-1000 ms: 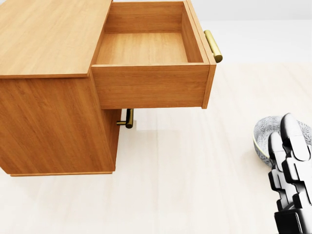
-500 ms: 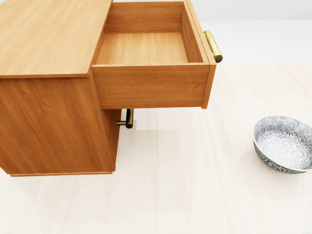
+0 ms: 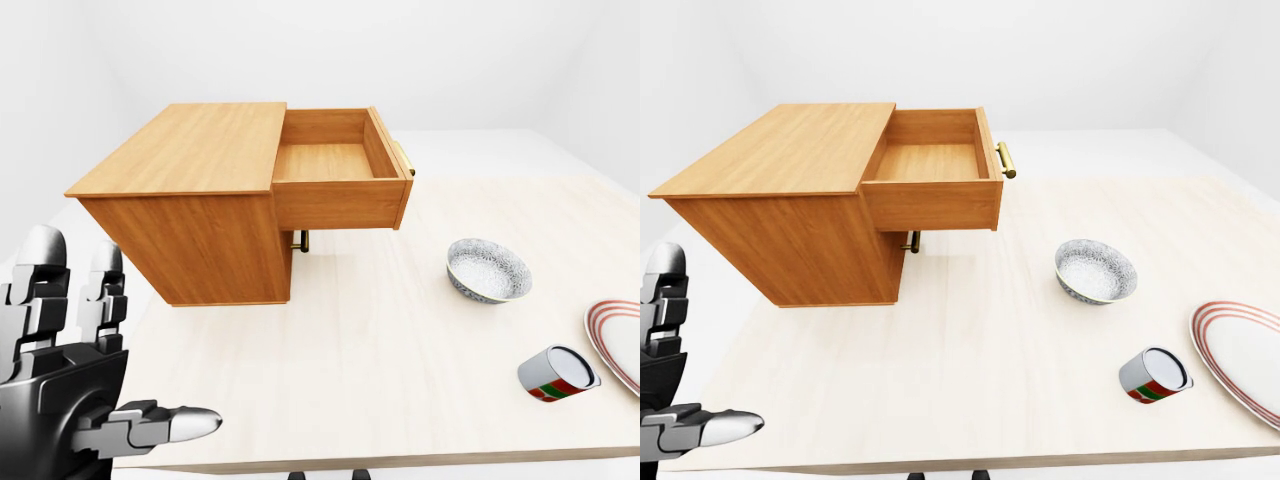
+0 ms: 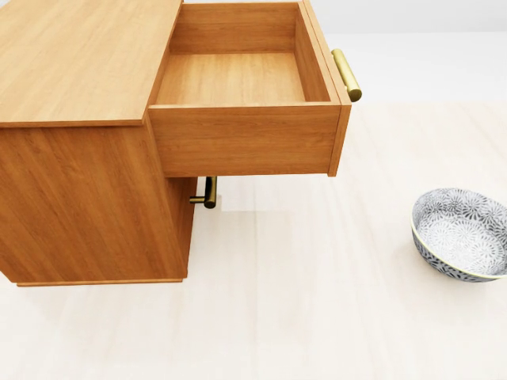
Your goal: Put the ketchup in the top drawer of the cabinet.
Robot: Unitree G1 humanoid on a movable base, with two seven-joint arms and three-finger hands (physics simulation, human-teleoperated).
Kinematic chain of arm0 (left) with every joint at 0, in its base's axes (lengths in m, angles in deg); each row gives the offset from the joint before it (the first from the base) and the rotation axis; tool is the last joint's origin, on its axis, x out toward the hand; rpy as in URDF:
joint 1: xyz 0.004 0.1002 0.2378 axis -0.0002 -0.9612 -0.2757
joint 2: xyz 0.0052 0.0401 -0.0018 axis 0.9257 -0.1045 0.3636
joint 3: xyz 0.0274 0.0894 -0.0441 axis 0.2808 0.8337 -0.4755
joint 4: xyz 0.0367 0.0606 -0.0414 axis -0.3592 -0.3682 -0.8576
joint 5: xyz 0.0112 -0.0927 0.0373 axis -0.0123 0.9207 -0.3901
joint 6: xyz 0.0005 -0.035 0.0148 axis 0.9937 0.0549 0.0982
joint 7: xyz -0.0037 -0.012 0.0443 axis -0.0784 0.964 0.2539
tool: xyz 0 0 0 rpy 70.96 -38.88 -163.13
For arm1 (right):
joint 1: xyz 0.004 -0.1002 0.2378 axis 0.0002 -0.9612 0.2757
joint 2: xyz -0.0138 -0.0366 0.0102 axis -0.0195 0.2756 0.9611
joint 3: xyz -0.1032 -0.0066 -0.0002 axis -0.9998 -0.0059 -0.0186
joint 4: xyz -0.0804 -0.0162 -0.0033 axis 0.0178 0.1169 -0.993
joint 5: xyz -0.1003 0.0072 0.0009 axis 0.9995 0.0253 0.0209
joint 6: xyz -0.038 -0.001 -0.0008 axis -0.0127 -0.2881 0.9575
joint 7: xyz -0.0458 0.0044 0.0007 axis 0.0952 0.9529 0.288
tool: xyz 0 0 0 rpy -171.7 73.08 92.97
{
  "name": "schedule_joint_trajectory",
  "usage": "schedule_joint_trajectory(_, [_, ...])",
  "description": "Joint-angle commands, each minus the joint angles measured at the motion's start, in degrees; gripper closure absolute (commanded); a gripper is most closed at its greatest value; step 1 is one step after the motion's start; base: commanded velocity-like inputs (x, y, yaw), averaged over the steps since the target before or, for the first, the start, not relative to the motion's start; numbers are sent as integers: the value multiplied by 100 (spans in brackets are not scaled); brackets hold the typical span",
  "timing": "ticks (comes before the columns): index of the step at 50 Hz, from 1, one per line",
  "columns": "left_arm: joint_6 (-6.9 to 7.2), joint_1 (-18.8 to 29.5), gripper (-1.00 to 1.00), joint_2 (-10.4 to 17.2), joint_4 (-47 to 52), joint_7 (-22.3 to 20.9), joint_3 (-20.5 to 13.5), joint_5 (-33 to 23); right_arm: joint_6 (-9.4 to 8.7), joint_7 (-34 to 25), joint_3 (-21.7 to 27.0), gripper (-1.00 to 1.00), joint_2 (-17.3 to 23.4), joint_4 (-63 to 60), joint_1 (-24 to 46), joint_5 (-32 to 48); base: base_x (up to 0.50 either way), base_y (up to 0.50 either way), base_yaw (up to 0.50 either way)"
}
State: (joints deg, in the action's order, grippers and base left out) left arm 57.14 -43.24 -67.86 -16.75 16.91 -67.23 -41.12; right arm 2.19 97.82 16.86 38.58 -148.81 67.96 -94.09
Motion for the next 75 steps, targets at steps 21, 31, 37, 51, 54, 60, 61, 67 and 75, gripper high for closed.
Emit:
schedule_joint_trajectory(21, [0,-48,-100,-51,-108,-35,68,-92,0,-4859,586,-100,-434,-7,-763,4474,0,0,0])
schedule_joint_trajectory(31, [0,-34,-100,-23,-196,2,157,-168,0,-4942,-278,-100,-636,-6,282,8161,0,0,0])
schedule_joint_trajectory(37, [0,-54,-100,-18,-206,9,193,-193,0,-4942,-1314,-100,-964,-7,1180,11212,0,0,0])
schedule_joint_trajectory(51, [0,-75,-100,-17,-233,22,242,-232,0,-4942,-1500,-100,-1341,99,1122,11581,0,0,0])
schedule_joint_trajectory(54, [0,-91,-100,-27,-243,15,267,-258,0,-4942,-1609,-100,-1507,170,1173,11700,0,0,0])
schedule_joint_trajectory(60, [0,-87,-100,-9,-237,35,255,-239,0,-4942,-1849,-100,-2081,154,1219,11899,0,0,0])
schedule_joint_trajectory(61, [0,-86,-100,-9,-235,32,247,-232,0,-4942,-1870,-100,-2167,167,1230,11927,0,0,0])
schedule_joint_trajectory(67, [0,-75,-100,-8,-251,43,253,-247,0,-4942,-1957,-100,-2492,203,1241,11961,0,0,0])
schedule_joint_trajectory(75, [0,-108,-100,-29,-259,38,337,-320,0,-4942,-2207,-100,-3579,588,1265,12165,0,0,0])
